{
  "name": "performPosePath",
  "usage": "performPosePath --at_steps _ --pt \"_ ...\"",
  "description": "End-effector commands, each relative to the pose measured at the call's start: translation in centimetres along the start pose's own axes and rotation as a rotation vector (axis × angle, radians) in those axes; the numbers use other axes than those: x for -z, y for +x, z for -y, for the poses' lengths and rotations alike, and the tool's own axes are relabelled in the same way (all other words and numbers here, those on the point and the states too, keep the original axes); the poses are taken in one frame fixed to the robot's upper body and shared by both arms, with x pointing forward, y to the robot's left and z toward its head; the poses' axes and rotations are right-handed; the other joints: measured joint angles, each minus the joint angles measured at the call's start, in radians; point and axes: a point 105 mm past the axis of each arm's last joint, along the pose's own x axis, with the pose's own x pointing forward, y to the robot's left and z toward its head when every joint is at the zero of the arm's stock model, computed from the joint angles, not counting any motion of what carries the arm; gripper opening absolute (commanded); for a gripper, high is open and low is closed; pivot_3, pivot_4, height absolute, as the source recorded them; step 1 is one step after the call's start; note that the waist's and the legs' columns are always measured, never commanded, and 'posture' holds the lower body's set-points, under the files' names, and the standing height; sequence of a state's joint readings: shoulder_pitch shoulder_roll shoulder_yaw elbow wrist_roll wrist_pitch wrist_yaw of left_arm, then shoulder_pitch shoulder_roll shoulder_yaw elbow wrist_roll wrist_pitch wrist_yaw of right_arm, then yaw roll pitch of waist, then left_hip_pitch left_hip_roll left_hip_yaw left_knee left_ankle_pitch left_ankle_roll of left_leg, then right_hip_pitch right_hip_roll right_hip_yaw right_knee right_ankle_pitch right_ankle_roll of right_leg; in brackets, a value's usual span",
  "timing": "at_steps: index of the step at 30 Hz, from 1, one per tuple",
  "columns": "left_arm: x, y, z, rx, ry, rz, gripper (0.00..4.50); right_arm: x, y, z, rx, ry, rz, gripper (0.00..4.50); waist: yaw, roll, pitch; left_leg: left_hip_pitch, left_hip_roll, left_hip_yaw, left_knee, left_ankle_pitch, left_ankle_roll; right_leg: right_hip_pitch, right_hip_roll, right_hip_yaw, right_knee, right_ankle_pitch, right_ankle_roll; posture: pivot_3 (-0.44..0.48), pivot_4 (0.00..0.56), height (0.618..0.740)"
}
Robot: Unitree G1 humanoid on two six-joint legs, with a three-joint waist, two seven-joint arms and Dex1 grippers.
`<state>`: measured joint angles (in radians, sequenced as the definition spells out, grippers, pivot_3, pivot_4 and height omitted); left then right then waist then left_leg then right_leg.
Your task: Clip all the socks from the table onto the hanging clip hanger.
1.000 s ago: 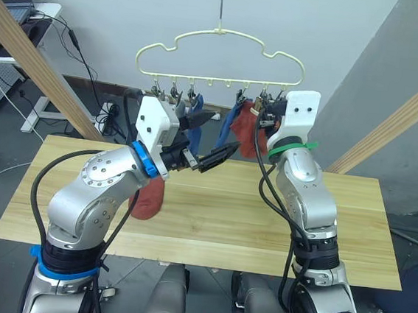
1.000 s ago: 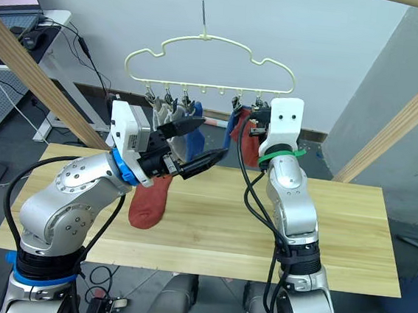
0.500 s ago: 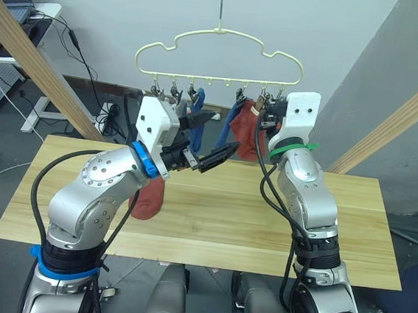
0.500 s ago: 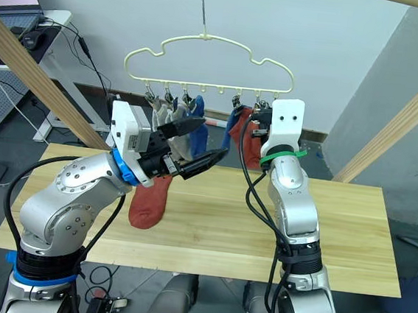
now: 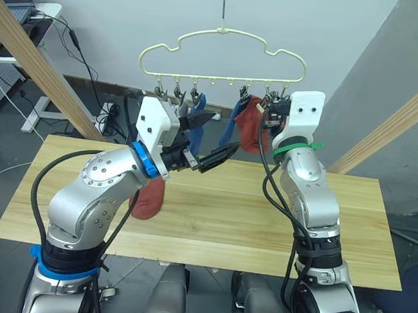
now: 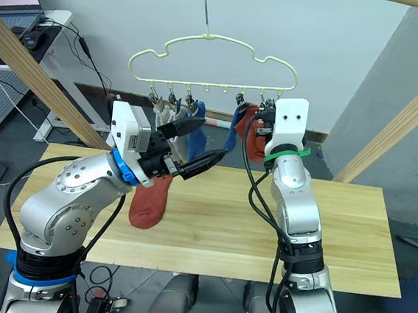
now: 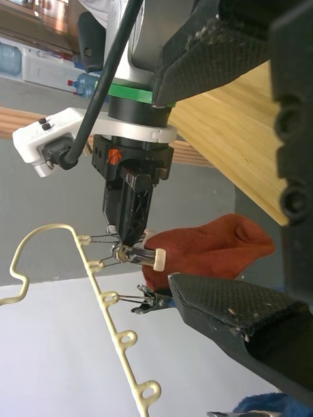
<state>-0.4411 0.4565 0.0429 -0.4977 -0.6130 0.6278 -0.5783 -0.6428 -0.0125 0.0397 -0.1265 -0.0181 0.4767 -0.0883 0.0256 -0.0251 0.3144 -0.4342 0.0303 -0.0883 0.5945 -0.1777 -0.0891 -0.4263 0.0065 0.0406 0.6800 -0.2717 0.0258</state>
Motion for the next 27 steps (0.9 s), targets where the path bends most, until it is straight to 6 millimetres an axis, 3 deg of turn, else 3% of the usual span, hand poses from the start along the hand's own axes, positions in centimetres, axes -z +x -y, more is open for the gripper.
performPosePath --at_steps 1,7,15,27 --pt "-0.7 -0.1 0.5 0.016 0.031 0.017 4.5 -1.3 -0.1 0.4 0.015 0.007 0.048 1.6 0.0 0.0 0.0 0.0 0.0 0.0 0.0 0.0 0.0 0.0 0.0 0.0 0.0 0.0 0.0 0.23 0.313 0.74" --pt "-0.7 -0.1 0.5 0.014 0.033 0.016 4.5 -2.5 -1.5 -1.5 -0.129 0.097 0.111 1.6 0.0 0.0 0.0 0.0 0.0 0.0 0.0 0.0 0.0 0.0 0.0 0.0 0.0 0.0 0.0 0.23 0.313 0.74" --pt "-0.7 0.0 0.5 0.016 0.032 0.019 4.5 -1.4 -1.6 -0.4 -0.081 0.053 0.067 1.6 0.0 0.0 0.0 0.0 0.0 0.0 0.0 0.0 0.0 0.0 0.0 0.0 0.0 0.0 0.0 0.225 0.312 0.74" --pt "-0.8 0.1 0.5 0.017 0.04 0.018 4.5 -0.7 -0.8 -0.6 -0.054 0.025 0.034 1.6 0.0 0.0 0.0 0.0 0.0 0.0 0.0 0.0 0.0 0.0 0.0 0.0 0.0 0.0 0.0 0.233 0.308 0.74"
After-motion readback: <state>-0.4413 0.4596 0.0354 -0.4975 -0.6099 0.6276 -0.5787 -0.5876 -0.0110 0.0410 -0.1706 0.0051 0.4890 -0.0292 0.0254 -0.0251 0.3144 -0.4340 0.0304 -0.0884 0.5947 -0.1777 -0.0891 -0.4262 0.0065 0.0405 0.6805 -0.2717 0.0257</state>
